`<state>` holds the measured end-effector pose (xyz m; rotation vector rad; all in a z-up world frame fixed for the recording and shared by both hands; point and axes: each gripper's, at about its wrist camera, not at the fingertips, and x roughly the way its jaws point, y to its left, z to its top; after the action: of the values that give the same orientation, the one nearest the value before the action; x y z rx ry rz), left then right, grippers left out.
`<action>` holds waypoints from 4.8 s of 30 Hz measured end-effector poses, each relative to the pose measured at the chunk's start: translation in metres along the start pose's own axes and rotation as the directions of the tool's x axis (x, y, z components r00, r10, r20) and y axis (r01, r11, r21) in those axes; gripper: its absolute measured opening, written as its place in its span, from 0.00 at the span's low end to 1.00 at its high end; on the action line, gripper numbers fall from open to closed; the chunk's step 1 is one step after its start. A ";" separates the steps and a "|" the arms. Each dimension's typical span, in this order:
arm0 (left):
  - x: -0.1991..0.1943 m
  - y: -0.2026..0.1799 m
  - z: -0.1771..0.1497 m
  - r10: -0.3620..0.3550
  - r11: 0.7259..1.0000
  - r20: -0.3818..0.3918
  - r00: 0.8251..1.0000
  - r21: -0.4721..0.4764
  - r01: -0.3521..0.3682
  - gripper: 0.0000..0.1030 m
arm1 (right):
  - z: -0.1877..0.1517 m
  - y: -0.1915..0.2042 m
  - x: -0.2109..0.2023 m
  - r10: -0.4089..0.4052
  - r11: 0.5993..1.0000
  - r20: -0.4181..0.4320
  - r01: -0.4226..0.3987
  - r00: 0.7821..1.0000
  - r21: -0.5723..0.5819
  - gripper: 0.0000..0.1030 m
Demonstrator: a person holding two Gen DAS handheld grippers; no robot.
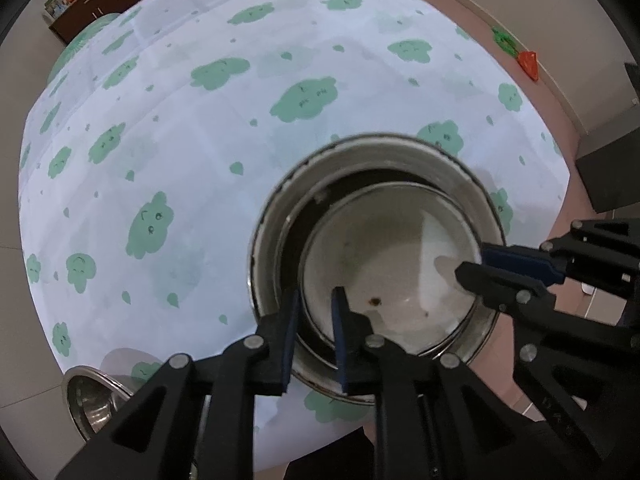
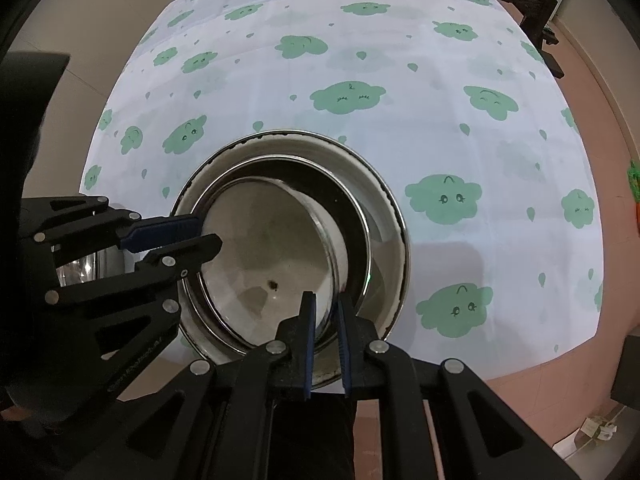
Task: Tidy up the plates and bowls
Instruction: 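Lower the white enamel bowl into the steel bowl stack with both grippers, then open both grippers to release the white enamel bowl rim, then close both grippers on the rim of the stacked bowls, then lift the bowl stack with both grippers and carry it along the table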
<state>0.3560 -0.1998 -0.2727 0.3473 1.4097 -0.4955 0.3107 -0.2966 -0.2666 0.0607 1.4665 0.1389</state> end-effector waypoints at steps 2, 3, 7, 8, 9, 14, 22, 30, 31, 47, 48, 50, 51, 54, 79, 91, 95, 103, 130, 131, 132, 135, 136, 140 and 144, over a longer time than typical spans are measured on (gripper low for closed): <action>-0.004 0.002 0.001 0.002 1.000 0.019 1.000 -0.007 -0.002 0.34 | 0.001 0.001 -0.005 0.016 1.000 0.022 -0.016 1.000 0.000 0.17; -0.007 0.005 0.001 0.005 1.000 0.031 0.999 -0.017 -0.004 0.36 | 0.001 0.001 -0.008 0.017 1.000 0.031 -0.017 0.999 -0.001 0.18; -0.011 0.013 -0.001 0.001 0.999 0.042 0.999 -0.038 0.000 0.36 | 0.002 0.003 -0.015 0.004 1.000 0.051 -0.004 0.999 -0.012 0.19; -0.011 0.015 -0.002 0.001 0.999 0.044 0.999 -0.047 0.001 0.36 | 0.001 0.002 -0.015 0.009 1.000 0.053 -0.009 0.999 -0.008 0.19; -0.012 0.017 -0.003 0.001 0.998 0.042 0.999 -0.055 0.002 0.36 | 0.001 0.002 -0.015 0.010 1.000 0.053 -0.009 0.999 -0.008 0.19; -0.011 0.034 -0.009 0.004 0.993 0.044 0.999 -0.117 0.001 0.36 | 0.001 0.002 -0.017 0.016 1.000 0.063 -0.016 0.998 -0.009 0.19; -0.009 0.048 -0.018 0.004 0.986 0.035 0.999 -0.166 0.002 0.36 | 0.002 -0.007 -0.026 0.014 1.000 0.111 -0.016 0.994 0.022 0.18; 0.000 0.056 -0.021 -0.031 0.977 0.011 0.999 -0.211 0.033 0.38 | 0.002 -0.027 -0.021 -0.030 0.997 0.108 0.023 0.994 0.071 0.18; 0.001 0.056 -0.020 -0.038 0.976 0.009 0.999 -0.216 0.039 0.38 | 0.003 -0.028 -0.020 -0.032 0.997 0.105 0.024 0.994 0.074 0.18; 0.013 0.054 -0.014 -0.042 0.973 -0.018 0.999 -0.226 0.037 0.34 | 0.004 -0.048 -0.003 -0.015 0.995 0.073 0.008 0.997 0.104 0.18; 0.014 0.053 -0.014 -0.036 0.974 -0.021 0.999 -0.223 0.030 0.33 | 0.004 -0.048 -0.002 -0.013 0.995 0.073 0.006 0.997 0.103 0.18; 0.017 0.051 -0.013 -0.034 0.976 -0.029 0.999 -0.218 0.027 0.33 | 0.004 -0.049 0.000 -0.012 0.995 0.072 0.004 0.997 0.103 0.18; 0.018 0.051 -0.013 -0.036 0.976 -0.033 0.999 -0.217 0.028 0.33 | 0.004 -0.050 0.000 -0.012 0.995 0.071 0.005 0.997 0.104 0.18; 0.023 0.050 -0.013 -0.053 0.974 -0.050 0.997 -0.222 0.041 0.30 | 0.005 -0.052 0.002 -0.004 0.994 0.068 -0.003 0.998 0.108 0.18; 0.021 0.040 -0.016 -0.071 0.987 -0.060 0.996 -0.151 0.061 0.03 | 0.010 -0.046 0.011 0.010 0.998 0.028 -0.012 1.000 0.065 0.06; 0.006 0.046 -0.015 -0.050 0.984 -0.028 0.998 -0.173 0.044 0.03 | 0.020 -0.027 -0.005 -0.003 1.000 0.041 0.002 0.999 0.027 0.06; 0.000 0.052 -0.018 -0.044 0.981 -0.014 0.999 -0.191 0.040 0.03 | 0.025 -0.019 -0.010 -0.003 1.000 0.047 0.003 0.999 0.008 0.06; -0.017 0.073 -0.026 -0.024 0.972 0.016 1.000 -0.235 0.028 0.03 | 0.035 0.003 -0.021 0.003 0.999 0.065 0.000 0.998 -0.039 0.06; -0.073 0.132 -0.073 0.071 0.929 0.093 0.993 -0.368 -0.032 0.03 | 0.055 0.085 -0.046 0.046 0.977 0.101 -0.024 0.994 -0.214 0.07; -0.075 0.135 -0.075 0.074 0.927 0.095 0.993 -0.374 -0.034 0.03 | 0.055 0.089 -0.048 0.048 0.975 0.102 -0.024 0.994 -0.221 0.07; -0.077 0.137 -0.077 0.077 0.925 0.096 0.992 -0.379 -0.035 0.03 | 0.056 0.092 -0.049 0.049 0.974 0.104 -0.025 0.993 -0.227 0.07; -0.084 0.144 -0.084 0.087 0.917 0.106 0.991 -0.398 -0.038 0.03 | 0.058 0.102 -0.052 0.054 0.969 0.109 -0.025 0.993 -0.247 0.07; -0.086 0.146 -0.086 0.091 0.915 0.109 0.990 -0.402 -0.039 0.03 | 0.059 0.106 -0.053 0.056 0.967 0.111 -0.027 0.992 -0.253 0.07; -0.092 0.156 -0.095 0.104 0.904 0.115 0.988 -0.425 -0.045 0.03 | 0.060 0.119 -0.055 0.062 0.961 0.114 -0.028 0.992 -0.276 0.07; -0.097 0.166 -0.107 0.114 0.890 0.114 0.987 -0.452 -0.051 0.03 | 0.061 0.136 -0.057 0.073 0.952 0.115 -0.035 0.991 -0.304 0.07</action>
<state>0.3440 0.0075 -0.2015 -0.0038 1.3225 -0.1096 0.3576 -0.1669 -0.1867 -0.1373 1.3044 0.3964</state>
